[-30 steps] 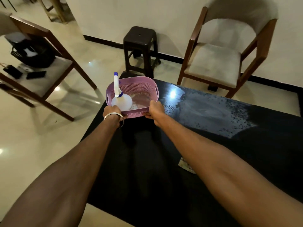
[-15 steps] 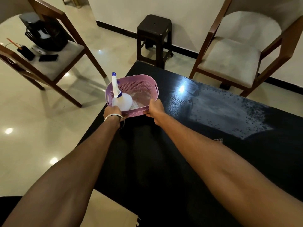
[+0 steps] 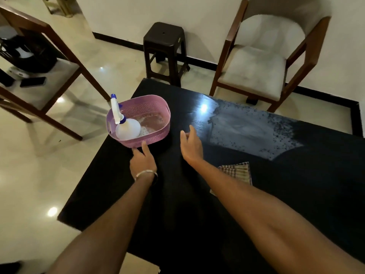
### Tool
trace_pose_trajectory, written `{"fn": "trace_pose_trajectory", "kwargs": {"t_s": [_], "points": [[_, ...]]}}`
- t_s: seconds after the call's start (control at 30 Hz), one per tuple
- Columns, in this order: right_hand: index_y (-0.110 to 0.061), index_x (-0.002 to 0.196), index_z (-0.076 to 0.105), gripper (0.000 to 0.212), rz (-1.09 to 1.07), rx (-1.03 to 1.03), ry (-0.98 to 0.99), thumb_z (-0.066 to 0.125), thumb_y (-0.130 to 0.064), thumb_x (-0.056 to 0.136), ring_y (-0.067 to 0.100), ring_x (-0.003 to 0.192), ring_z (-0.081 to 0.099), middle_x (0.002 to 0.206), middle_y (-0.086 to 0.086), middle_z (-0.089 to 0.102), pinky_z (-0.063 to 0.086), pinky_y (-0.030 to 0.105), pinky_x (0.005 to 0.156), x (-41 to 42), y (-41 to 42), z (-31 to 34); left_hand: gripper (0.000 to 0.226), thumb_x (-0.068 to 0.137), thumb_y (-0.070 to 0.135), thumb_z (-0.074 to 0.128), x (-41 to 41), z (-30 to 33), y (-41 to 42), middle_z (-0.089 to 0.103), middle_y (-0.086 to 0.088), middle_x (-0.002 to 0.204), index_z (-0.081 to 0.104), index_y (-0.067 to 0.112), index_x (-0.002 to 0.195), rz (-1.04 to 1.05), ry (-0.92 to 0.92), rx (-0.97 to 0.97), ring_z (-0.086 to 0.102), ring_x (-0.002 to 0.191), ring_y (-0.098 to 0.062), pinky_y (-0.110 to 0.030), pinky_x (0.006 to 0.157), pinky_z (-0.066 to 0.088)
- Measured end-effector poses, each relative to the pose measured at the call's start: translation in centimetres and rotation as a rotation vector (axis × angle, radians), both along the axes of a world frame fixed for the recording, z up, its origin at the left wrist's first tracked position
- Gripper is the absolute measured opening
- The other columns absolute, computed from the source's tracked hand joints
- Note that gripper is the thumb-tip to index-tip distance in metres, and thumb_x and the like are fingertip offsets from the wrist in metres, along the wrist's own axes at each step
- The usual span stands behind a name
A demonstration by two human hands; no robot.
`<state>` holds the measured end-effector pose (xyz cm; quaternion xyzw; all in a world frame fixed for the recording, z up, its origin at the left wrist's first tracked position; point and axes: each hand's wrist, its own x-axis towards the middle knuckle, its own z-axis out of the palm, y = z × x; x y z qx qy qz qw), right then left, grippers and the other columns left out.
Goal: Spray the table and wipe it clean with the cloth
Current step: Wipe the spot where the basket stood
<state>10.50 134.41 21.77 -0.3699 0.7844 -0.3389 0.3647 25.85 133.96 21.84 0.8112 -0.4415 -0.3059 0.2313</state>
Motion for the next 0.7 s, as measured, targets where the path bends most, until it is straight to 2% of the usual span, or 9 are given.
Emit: {"fn": "trace_pose_trajectory", "kwargs": {"t_s": [0.07, 0.17, 0.23, 0.3, 0.43, 0.57, 0.63, 0.7], "points": [[-0.016, 0.154, 0.030, 0.058, 0.004, 0.011, 0.106, 0.041, -0.042, 0.103, 0.024, 0.129, 0.052, 0.139, 0.006, 0.056, 0.040, 0.039, 0.104, -2.4, 2.8, -0.9, 0.063, 0.096, 0.057, 0.028, -2.5, -0.4, 2.1, 0.061, -0.017, 0.124, 0.037, 0.016, 0.143, -0.209, -0.043, -0.003, 0.058, 0.113, -0.035, -0.045, 0.096, 0.045], [-0.013, 0.152, 0.035, 0.055, 0.037, 0.037, 0.335, 0.042, -0.039, 0.103, 0.024, 0.134, 0.046, 0.146, 0.007, 0.051, 0.036, 0.041, 0.110, -6.0, 7.2, -1.7, 0.063, 0.098, 0.048, 0.035, -6.5, -1.0, 3.7, 0.033, -0.009, 0.154, 0.026, 0.013, 0.150, -0.695, -0.051, -0.087, 0.031, 0.141, -0.026, -0.041, 0.115, 0.025], [-0.012, 0.151, 0.037, 0.056, 0.069, 0.030, 0.477, 0.044, -0.038, 0.102, 0.023, 0.138, 0.042, 0.149, 0.008, 0.048, 0.032, 0.039, 0.115, -7.9, 10.1, -2.0, 0.066, 0.099, 0.047, 0.033, -9.0, -1.3, 3.4, 0.017, -0.010, 0.160, 0.017, 0.010, 0.152, -0.985, -0.199, -0.144, 0.013, 0.148, -0.025, -0.039, 0.120, 0.011], [-0.013, 0.153, 0.036, 0.060, 0.102, 0.061, 0.562, 0.046, -0.042, 0.101, 0.021, 0.146, 0.031, 0.155, 0.006, 0.041, 0.021, 0.037, 0.121, -9.3, 13.0, -1.9, 0.070, 0.099, 0.050, 0.029, -11.7, -1.2, 2.7, 0.008, -0.009, 0.161, 0.010, 0.010, 0.153, -1.160, -0.294, -0.153, 0.003, 0.149, -0.024, -0.039, 0.120, 0.004], [-0.019, 0.159, 0.020, 0.076, 0.197, 0.237, 0.648, 0.028, -0.061, 0.098, 0.021, 0.155, -0.002, 0.168, 0.004, 0.011, -0.002, 0.044, 0.125, -9.7, 17.5, -2.6, 0.071, 0.099, 0.053, 0.023, -16.0, -1.0, 1.2, 0.001, -0.008, 0.162, 0.005, 0.011, 0.153, -1.297, -0.349, -0.157, -0.004, 0.149, -0.023, -0.039, 0.120, 0.000], [-0.024, 0.159, -0.010, 0.087, 0.286, 0.372, 0.634, 0.013, -0.072, 0.091, 0.022, 0.151, -0.025, 0.166, 0.003, -0.020, -0.018, 0.053, 0.119, -8.5, 18.9, -4.5, 0.071, 0.099, 0.054, 0.021, -18.7, -1.3, -0.5, -0.002, -0.006, 0.162, 0.003, 0.012, 0.153, -1.344, -0.349, -0.153, -0.006, 0.149, -0.022, -0.037, 0.120, -0.003], [-0.027, 0.157, -0.017, 0.086, 0.272, 0.396, 0.634, 0.012, -0.073, 0.091, 0.020, 0.149, -0.029, 0.164, 0.001, -0.025, -0.021, 0.055, 0.117, -8.6, 18.6, -5.5, 0.071, 0.099, 0.054, 0.021, -19.4, -1.6, -1.6, -0.001, -0.006, 0.162, 0.004, 0.012, 0.153, -1.351, -0.343, -0.162, -0.006, 0.149, -0.022, -0.036, 0.119, -0.004], [-0.028, 0.158, -0.013, 0.083, 0.239, 0.384, 0.658, 0.016, -0.071, 0.092, 0.019, 0.149, -0.028, 0.165, 0.001, -0.021, -0.019, 0.057, 0.117, -9.4, 17.5, -6.2, 0.070, 0.099, 0.054, 0.022, -19.7, -2.0, -2.8, 0.001, -0.006, 0.162, 0.006, 0.013, 0.153, -1.349, -0.337, -0.172, -0.005, 0.149, -0.021, -0.036, 0.119, -0.004]]}}
